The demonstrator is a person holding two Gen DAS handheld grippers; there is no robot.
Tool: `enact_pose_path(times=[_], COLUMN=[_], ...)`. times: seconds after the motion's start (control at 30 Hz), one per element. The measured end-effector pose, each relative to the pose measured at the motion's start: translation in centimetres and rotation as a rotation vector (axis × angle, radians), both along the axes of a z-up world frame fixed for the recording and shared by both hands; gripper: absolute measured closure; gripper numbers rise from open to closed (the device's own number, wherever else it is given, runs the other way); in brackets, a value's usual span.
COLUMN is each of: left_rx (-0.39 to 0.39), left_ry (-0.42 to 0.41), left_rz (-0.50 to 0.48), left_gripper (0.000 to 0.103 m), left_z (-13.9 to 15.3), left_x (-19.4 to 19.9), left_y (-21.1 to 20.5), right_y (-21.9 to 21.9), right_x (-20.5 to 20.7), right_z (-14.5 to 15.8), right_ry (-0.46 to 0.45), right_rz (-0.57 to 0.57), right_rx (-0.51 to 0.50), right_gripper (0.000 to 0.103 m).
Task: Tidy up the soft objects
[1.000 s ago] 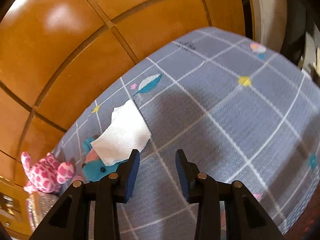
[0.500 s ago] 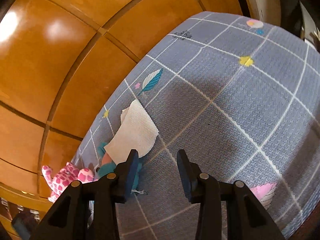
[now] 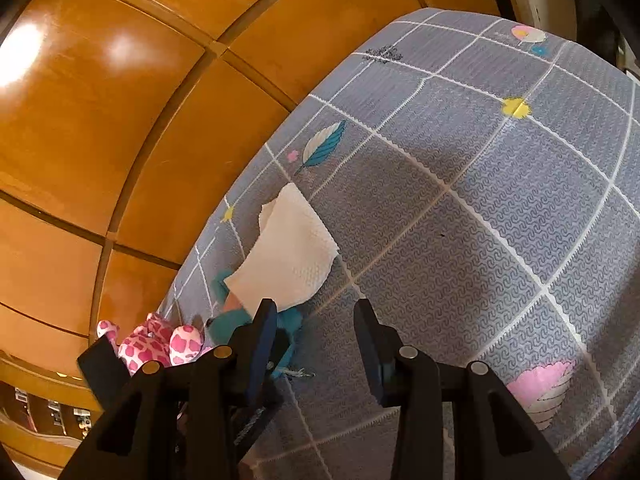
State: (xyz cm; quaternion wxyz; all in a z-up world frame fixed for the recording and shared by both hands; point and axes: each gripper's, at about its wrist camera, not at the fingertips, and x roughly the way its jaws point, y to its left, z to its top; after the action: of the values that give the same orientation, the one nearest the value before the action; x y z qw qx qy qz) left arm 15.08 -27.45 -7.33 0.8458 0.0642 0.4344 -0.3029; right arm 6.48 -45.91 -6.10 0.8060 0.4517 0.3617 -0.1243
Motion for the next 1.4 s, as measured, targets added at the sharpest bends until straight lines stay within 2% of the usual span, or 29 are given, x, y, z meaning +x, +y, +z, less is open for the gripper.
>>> enact_pose_path(times=[0.07, 0.17, 0.37, 0.47, 0.6, 0.67, 0.8, 1.0, 1.13, 1.2, 1.23, 1.27, 1.4], left_rx=[-0.018, -0.014, 0.05, 0.022, 0.035, 0.078, 0.038, 0.032, 0.021, 0.019, 0.017, 0.013, -0.004], left_ry=[-0.045, -0.07, -0.031, -0.025, -0.015, -0.07, -0.037, -0.051, -0.054, -0.057, -0.058, -0.057, -0.051], left_rz=[0.002, 0.028, 0.085, 0.069, 0.052, 0.038, 0.057, 0.052, 0.052, 0.052, 0.052, 0.052, 0.053], left_gripper=[0.045, 0.044, 0.044, 0.043, 0.043, 0.042, 0.043, 0.043, 0.043, 0.043, 0.043, 0.043, 0.044], left_z=[1.1, 1.2, -1.9, -3.2, -3.9, -4.2, -4.0, -4.1, -4.0, -3.7, -3.8, -3.7, -3.5], left_x=[-1.6, -3.8, -5.8, -5.9, -6.1, -6.7, -5.9, -6.0, -6.3, -6.7, -6.7, -6.8, -7.1], left_y=[2.1, 5.4, 10.1, 10.9, 10.7, 10.1, 10.7, 10.5, 11.0, 11.1, 11.0, 11.2, 11.7], right_y=[0.1, 0.2, 1.0, 2.0, 3.5, 3.8, 3.6, 2.7, 3.1, 4.4, 5.0, 5.4, 6.6], right_x=[0.0, 0.1, 0.7, 1.4, 3.5, 5.5, 10.0, 15.0, 16.5, 16.8, 16.6, 16.4, 13.5], right_z=[0.1, -0.2, -0.4, -0.2, 0.4, 0.7, 0.1, -2.4, -3.1, -3.1, -3.0, -2.8, -0.7], right_ry=[0.0, 0.022, 0.06, 0.088, 0.129, 0.141, 0.183, 0.283, 0.29, 0.307, 0.313, 0.309, 0.247], right_rz=[0.003, 0.01, 0.046, 0.095, 0.185, 0.232, 0.296, 0.31, 0.325, 0.389, 0.413, 0.425, 0.456], right_rx=[-0.004, -0.009, -0.043, -0.102, -0.217, -0.278, -0.376, -0.462, -0.499, -0.566, -0.603, -0.623, -0.617], right_gripper=[0.063, 0.063, 0.063, 0.063, 0.063, 0.056, 0.043, 0.04, 0.041, 0.06, 0.082, 0.094, 0.1])
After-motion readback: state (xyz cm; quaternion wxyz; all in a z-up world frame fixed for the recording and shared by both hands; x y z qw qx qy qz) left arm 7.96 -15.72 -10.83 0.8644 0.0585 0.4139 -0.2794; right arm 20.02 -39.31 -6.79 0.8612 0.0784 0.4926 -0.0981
